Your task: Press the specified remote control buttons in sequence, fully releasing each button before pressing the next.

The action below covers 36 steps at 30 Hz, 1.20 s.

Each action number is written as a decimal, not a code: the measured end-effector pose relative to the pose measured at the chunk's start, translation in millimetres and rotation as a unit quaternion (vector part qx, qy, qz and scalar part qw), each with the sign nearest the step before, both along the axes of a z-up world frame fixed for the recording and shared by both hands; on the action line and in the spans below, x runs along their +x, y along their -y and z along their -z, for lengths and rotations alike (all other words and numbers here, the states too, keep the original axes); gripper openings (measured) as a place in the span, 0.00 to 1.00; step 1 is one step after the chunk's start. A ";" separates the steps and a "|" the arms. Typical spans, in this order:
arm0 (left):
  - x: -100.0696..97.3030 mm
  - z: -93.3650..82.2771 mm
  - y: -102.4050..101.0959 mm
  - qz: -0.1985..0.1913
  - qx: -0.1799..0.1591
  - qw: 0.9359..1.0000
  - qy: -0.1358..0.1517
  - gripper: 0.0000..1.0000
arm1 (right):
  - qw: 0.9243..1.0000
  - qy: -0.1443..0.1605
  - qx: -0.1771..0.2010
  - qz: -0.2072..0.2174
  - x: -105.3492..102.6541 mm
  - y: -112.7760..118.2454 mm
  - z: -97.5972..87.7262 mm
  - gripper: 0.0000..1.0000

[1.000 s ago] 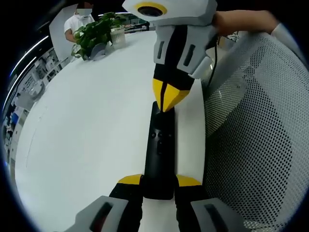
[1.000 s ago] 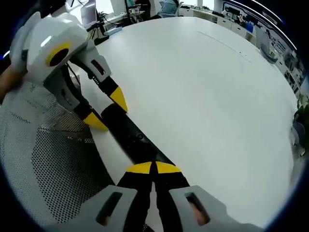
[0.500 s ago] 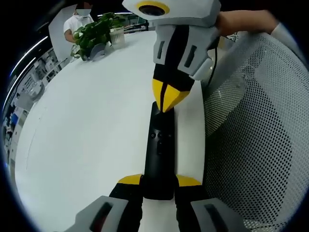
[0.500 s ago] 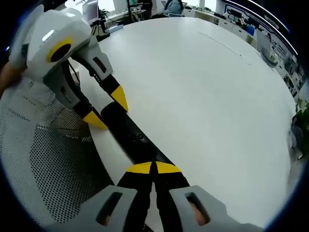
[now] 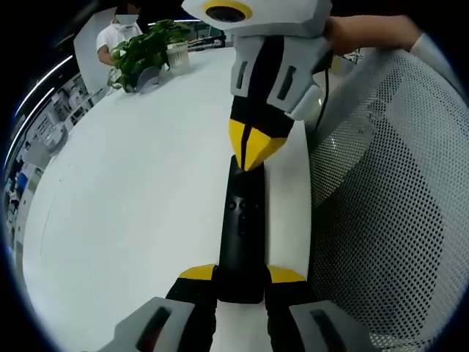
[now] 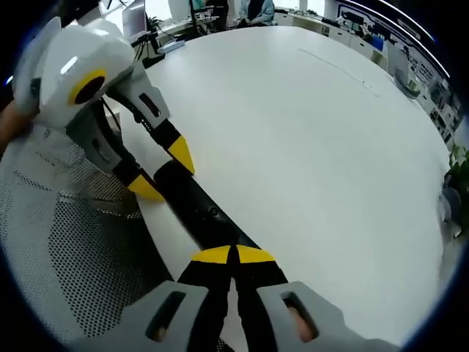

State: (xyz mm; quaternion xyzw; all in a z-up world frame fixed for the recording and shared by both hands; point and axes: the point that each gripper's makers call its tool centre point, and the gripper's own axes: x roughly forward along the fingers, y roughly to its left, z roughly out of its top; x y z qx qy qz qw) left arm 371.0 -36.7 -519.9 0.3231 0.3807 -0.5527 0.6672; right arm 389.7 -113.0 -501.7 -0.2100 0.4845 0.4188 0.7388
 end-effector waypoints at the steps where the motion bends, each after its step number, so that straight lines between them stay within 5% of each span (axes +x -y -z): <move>1: 0.1 0.0 0.1 0.000 -0.001 1.000 0.000 0.25 | 1.000 0.000 0.004 0.001 0.4 -1.0 -0.8 0.00; 36: 0.1 0.1 1.5 0.005 -0.001 1.000 0.002 0.25 | 0.998 0.001 -0.023 -0.050 -7.4 -7.6 8.5 0.00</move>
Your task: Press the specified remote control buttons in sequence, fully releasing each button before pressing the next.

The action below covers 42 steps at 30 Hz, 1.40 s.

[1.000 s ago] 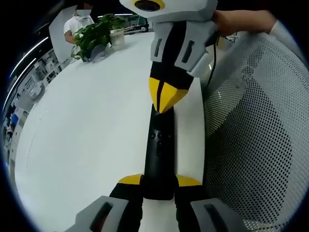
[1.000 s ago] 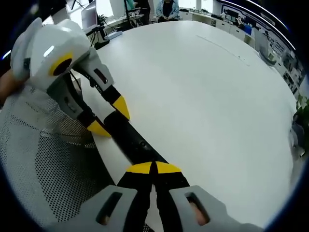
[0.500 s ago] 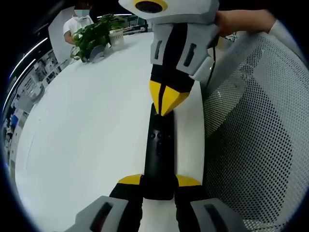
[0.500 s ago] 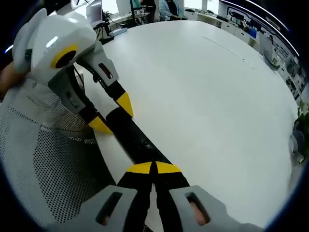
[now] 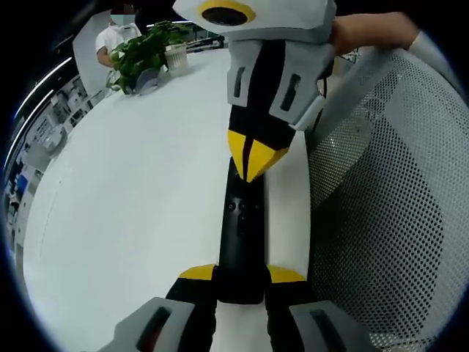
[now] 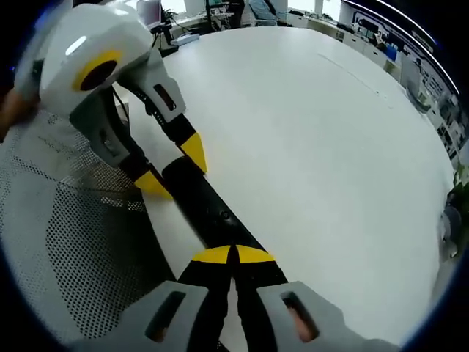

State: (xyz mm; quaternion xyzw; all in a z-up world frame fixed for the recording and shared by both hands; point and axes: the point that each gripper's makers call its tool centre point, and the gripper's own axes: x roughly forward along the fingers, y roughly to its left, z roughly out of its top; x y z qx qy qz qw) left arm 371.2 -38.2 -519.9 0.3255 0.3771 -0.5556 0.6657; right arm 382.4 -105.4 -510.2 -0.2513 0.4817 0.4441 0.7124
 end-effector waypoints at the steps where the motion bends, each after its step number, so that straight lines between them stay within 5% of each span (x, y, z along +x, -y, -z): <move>1: -0.2 -0.3 0.0 0.000 0.000 1.000 0.000 0.24 | 1.000 0.000 -0.001 -0.003 -0.1 -0.1 -0.1 0.00; 7: -0.6 -0.7 0.0 0.003 0.000 1.000 0.001 0.24 | 0.999 -0.032 -0.011 0.020 1.8 -0.1 -0.3 0.00; 13: -0.6 -0.5 0.1 0.007 0.003 1.000 0.001 0.24 | 1.000 -0.026 -0.013 0.012 -0.4 0.2 -0.7 0.00; 25: -0.7 0.1 0.8 0.011 0.003 1.000 0.005 0.24 | 0.995 -0.058 0.026 0.079 2.5 1.9 -0.9 0.00; 42: -1.0 0.9 1.7 0.014 0.002 1.000 0.006 0.24 | 0.997 -0.028 0.032 0.063 8.4 -9.2 -0.1 0.00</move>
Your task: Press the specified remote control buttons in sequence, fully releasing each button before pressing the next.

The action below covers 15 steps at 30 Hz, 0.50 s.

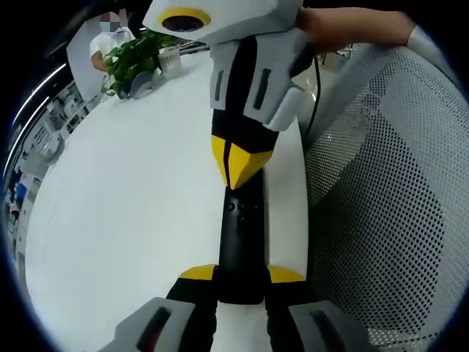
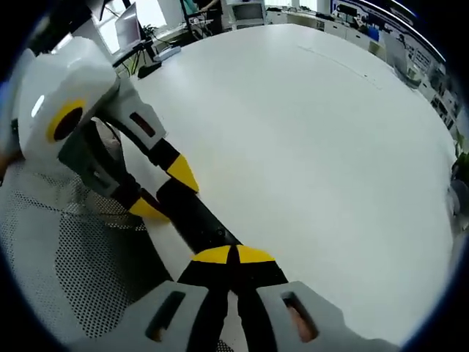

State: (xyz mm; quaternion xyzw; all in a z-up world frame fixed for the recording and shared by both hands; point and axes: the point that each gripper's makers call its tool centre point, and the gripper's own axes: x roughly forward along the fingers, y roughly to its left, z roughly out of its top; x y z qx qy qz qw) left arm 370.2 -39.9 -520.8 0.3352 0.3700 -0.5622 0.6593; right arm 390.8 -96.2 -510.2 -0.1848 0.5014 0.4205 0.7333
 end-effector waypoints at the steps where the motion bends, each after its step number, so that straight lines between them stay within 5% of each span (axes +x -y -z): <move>1: 0.1 -0.1 0.0 0.000 0.000 1.000 0.000 0.24 | 1.000 0.000 -0.002 -0.001 -0.1 0.5 -0.4 0.00; 15: 0.7 0.5 -0.2 -0.010 -0.005 1.000 -0.008 0.24 | 1.000 0.004 0.004 0.011 1.6 0.3 0.7 0.00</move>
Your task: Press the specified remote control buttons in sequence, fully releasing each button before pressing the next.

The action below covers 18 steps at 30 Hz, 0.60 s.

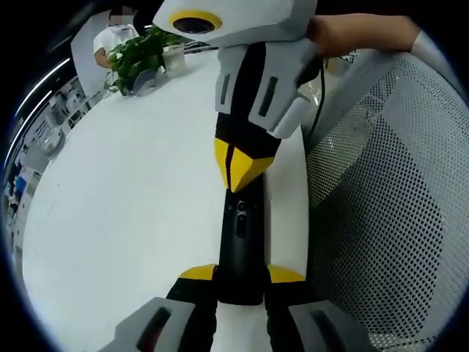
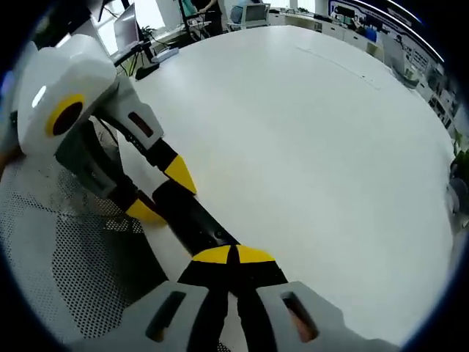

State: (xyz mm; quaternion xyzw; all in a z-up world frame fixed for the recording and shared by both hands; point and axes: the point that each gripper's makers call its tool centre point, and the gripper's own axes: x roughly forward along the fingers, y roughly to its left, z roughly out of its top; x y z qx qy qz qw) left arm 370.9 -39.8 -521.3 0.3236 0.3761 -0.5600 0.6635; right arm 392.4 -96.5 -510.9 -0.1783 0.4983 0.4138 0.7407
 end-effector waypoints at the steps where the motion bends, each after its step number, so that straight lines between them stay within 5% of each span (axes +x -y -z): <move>1: 0.0 0.0 0.0 0.000 0.000 1.000 0.000 0.24 | 1.000 0.000 0.000 0.000 0.3 0.1 0.0 0.00; 18: -0.4 -0.4 0.2 -0.002 0.001 1.000 0.001 0.24 | 1.000 -0.023 0.016 0.001 -6.6 -5.1 -5.0 0.00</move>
